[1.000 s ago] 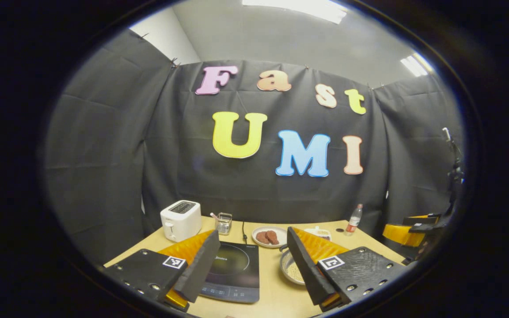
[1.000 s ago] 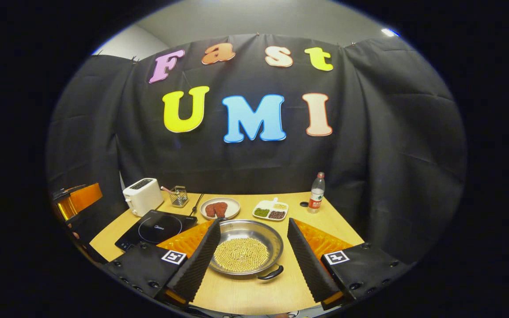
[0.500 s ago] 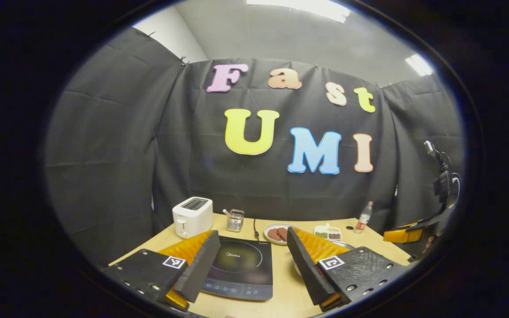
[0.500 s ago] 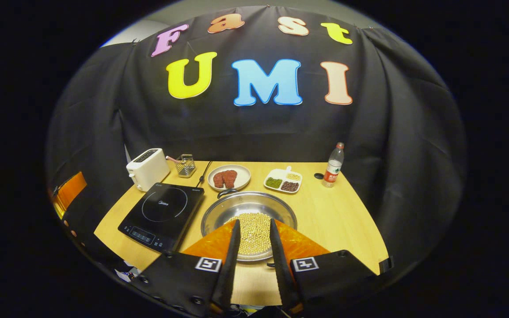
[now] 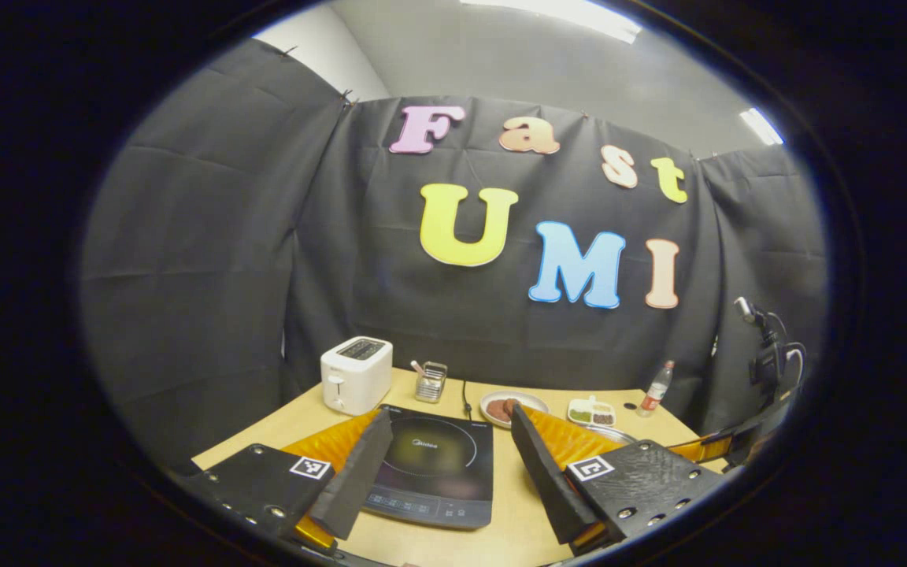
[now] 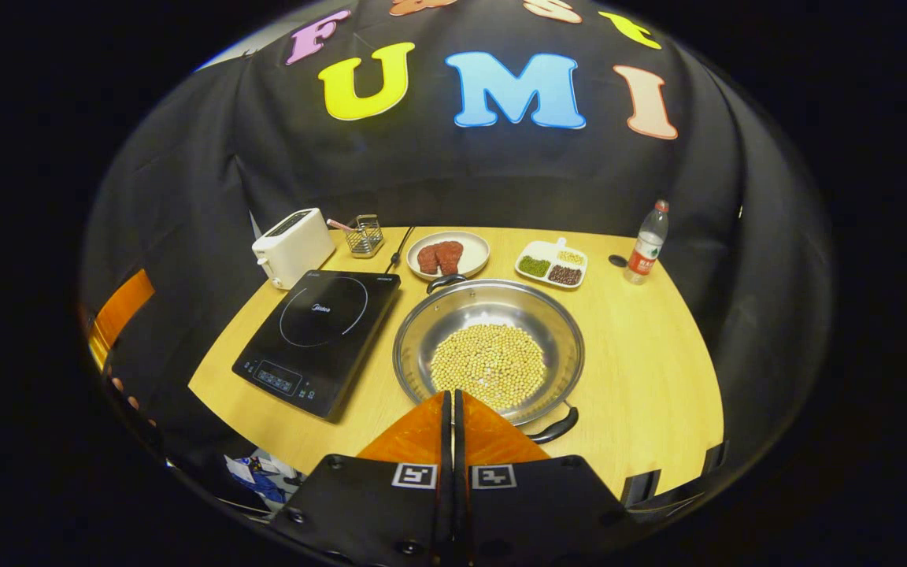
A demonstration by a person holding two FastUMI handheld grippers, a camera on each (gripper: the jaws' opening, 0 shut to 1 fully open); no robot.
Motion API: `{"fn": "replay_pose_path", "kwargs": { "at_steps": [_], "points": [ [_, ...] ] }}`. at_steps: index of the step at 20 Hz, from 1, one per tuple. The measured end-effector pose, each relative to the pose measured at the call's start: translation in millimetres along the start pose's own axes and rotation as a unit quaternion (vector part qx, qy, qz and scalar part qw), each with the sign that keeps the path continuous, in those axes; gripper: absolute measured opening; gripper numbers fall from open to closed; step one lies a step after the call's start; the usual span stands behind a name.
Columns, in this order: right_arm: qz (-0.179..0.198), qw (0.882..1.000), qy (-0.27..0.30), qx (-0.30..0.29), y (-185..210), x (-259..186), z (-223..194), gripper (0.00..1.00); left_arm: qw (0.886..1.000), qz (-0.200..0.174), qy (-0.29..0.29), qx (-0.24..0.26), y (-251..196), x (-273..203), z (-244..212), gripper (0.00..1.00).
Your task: First push the handle of the pot to place it horizontally, then grasp the pot with both hands and set it on the induction cooktop.
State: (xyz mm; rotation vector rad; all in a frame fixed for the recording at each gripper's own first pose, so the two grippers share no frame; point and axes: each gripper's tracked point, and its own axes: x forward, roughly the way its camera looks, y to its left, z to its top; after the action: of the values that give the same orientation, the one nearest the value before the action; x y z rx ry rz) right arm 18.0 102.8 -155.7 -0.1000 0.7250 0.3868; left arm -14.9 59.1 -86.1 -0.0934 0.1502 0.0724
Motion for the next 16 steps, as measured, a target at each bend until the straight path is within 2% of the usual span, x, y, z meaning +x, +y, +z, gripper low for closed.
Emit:
{"fn": "replay_pose_path", "kwargs": {
  "at_steps": [1, 3, 4, 5, 6, 8, 9, 10, 14, 16],
  "points": [
    [0.006, 1.0, 0.016, 0.005, 1, 5, -7, 0.02, 1.0, 0.002, 0.005, -0.002, 4, -1, -4, 0.93],
    [0.015, 0.999, 0.042, 0.008, -1, 12, -17, 0.02, 1.0, 0.009, 0.013, -0.005, 10, -2, -11, 0.93],
    [0.012, 0.999, 0.05, 0.008, -5, 16, -19, 0.02, 1.0, 0.012, 0.018, -0.007, 13, -3, -15, 0.89],
    [0.006, 0.998, 0.06, 0.006, -9, 20, -23, 0.0, 1.0, 0.015, 0.024, -0.009, 15, -3, -21, 0.96],
    [0.001, 0.998, 0.068, 0.005, -14, 22, -26, 0.02, 0.999, 0.018, 0.031, -0.011, 18, -3, -25, 0.89],
    [-0.003, 0.996, 0.086, 0.009, -19, 29, -33, 0.02, 0.999, 0.023, 0.041, -0.012, 22, -3, -31, 0.93],
    [-0.006, 0.995, 0.096, 0.011, -23, 32, -37, 0.0, 0.999, 0.026, 0.044, -0.012, 23, -3, -32, 0.89],
    [-0.005, 0.994, 0.108, 0.014, -25, 35, -41, 0.02, 0.998, 0.029, 0.046, -0.012, 23, -3, -32, 0.96],
    [-0.012, 0.988, 0.151, 0.021, -37, 42, -61, 0.02, 0.997, 0.047, 0.065, -0.013, 23, -3, -41, 0.89],
    [-0.003, 0.984, 0.175, 0.025, -42, 48, -72, 0.02, 0.996, 0.053, 0.074, -0.014, 20, -2, -49, 0.93]
  ]
}}
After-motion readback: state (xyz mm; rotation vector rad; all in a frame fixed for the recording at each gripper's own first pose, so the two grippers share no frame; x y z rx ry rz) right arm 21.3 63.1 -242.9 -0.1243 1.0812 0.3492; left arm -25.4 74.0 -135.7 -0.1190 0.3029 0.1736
